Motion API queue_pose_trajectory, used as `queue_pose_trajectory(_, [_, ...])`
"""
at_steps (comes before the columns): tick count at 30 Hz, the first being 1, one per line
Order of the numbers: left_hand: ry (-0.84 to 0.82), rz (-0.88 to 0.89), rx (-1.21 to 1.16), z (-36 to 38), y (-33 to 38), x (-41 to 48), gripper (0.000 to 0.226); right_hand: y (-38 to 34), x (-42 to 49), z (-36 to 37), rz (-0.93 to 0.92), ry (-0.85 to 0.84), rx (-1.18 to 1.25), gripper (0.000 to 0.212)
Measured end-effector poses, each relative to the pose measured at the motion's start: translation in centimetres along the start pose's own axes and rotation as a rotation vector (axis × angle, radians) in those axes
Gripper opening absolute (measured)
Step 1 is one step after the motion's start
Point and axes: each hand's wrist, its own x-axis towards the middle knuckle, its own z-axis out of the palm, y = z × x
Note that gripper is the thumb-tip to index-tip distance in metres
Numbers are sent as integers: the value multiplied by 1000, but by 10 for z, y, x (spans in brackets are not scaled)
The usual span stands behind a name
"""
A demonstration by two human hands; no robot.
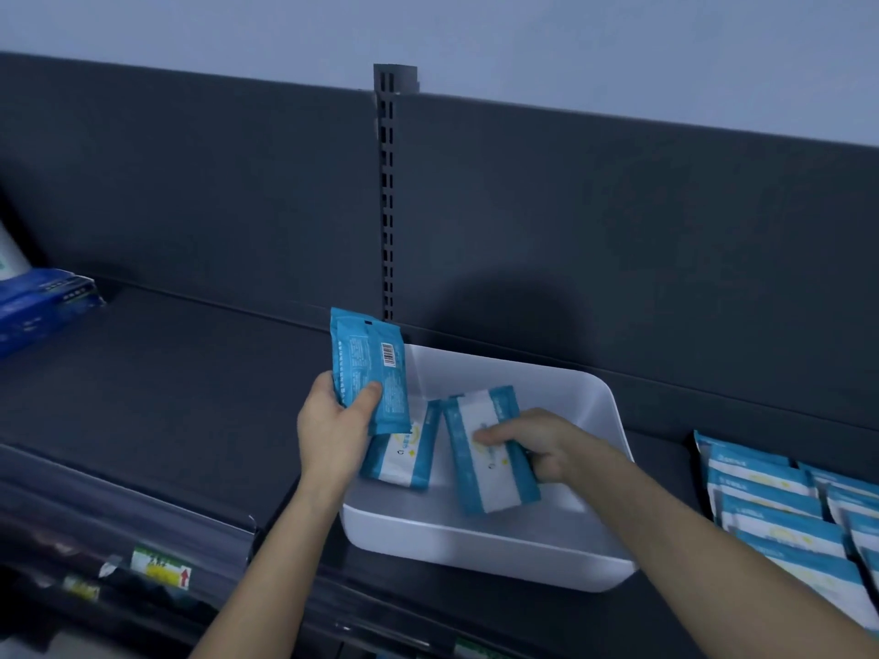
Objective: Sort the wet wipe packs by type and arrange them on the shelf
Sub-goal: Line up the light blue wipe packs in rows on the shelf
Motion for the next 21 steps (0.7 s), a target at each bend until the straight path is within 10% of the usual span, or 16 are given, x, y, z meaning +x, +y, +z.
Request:
queue_pose_trajectory(10, [13,1,46,-2,1,0,10,-2,40,97,-126,202,42,46])
queue_pose_trajectory(21, [5,10,37,1,6,-4,9,-5,8,50,-172,110,388,21])
